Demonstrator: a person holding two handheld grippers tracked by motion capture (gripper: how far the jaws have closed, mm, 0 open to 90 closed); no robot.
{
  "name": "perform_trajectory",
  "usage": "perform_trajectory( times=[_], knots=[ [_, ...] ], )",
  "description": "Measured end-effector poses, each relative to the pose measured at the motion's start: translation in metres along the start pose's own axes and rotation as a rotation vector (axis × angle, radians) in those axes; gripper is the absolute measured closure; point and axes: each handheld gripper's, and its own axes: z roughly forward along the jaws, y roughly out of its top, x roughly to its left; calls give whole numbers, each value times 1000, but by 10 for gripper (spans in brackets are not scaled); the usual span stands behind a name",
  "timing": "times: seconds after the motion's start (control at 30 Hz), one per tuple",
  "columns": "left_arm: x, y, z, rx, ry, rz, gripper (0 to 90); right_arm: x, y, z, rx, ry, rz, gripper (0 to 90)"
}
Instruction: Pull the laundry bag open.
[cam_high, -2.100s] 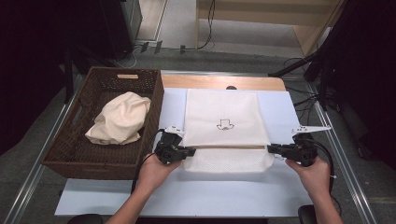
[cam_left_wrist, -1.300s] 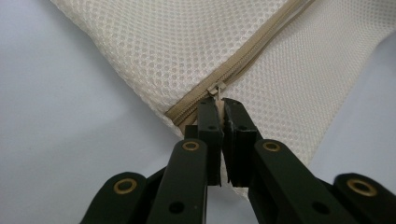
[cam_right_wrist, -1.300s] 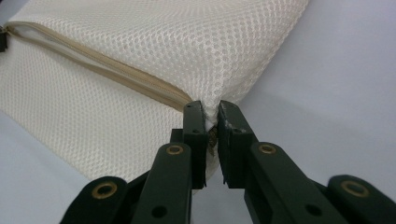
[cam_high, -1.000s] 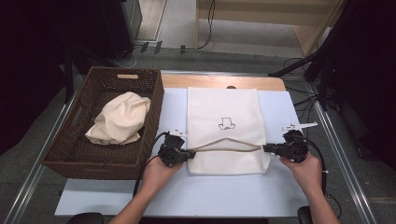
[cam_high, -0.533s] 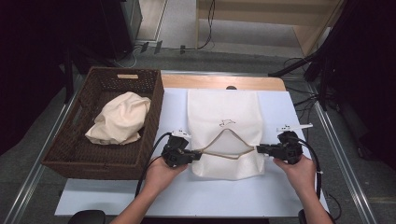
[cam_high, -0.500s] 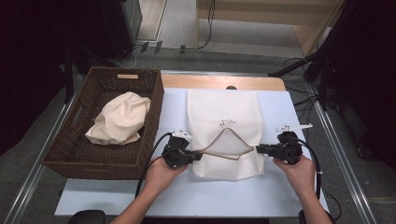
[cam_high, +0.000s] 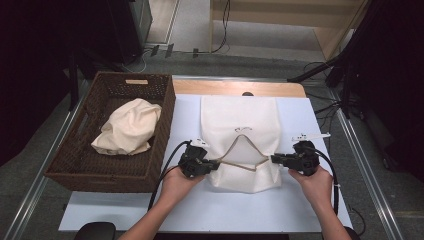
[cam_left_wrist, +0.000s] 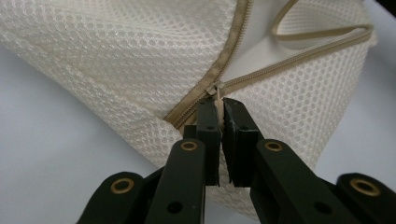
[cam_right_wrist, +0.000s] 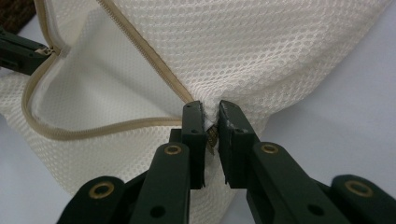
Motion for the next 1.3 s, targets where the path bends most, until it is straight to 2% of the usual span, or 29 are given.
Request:
perform_trajectory(
  times=[0.13, 0.23, 0.4, 0.53, 0.63, 0.73, 0.77, 0.87, 1.07, 1.13, 1.3],
  knots=[
    [4, -1, 8, 30, 19, 5, 841, -1, 0, 0, 4, -18, -17, 809],
    [4, -1, 10, 27, 2, -2, 811, -3, 0, 5, 28, -25, -16, 787],
    [3, 0, 4, 44, -19, -22, 653, -6, -3, -1, 25, -65, -48, 689],
    [1, 1, -4, 21, -21, -15, 542, -8, -6, -6, -8, -57, -90, 584],
    [0, 1, -10, -8, -24, 0, 443, -6, -6, -8, -33, -55, -95, 525],
    [-1, 3, -15, -16, -47, -23, 390, -4, -6, -10, -59, -52, -116, 468],
    [-1, 4, -17, -16, -56, -22, 377, -3, -7, -10, -66, -49, -123, 465],
    [-4, 4, -19, -17, -47, 2, 357, 0, -6, -10, -81, -37, -135, 454],
    [-7, 6, -25, -45, -53, 30, 342, 6, -6, -12, -117, -12, -127, 403],
    [-8, 7, -27, -48, -48, 38, 332, 9, -5, -12, -120, -10, -140, 373],
    [-10, 7, -31, -56, -63, 60, 326, 16, -5, -10, -142, 27, -167, 324]
  ],
)
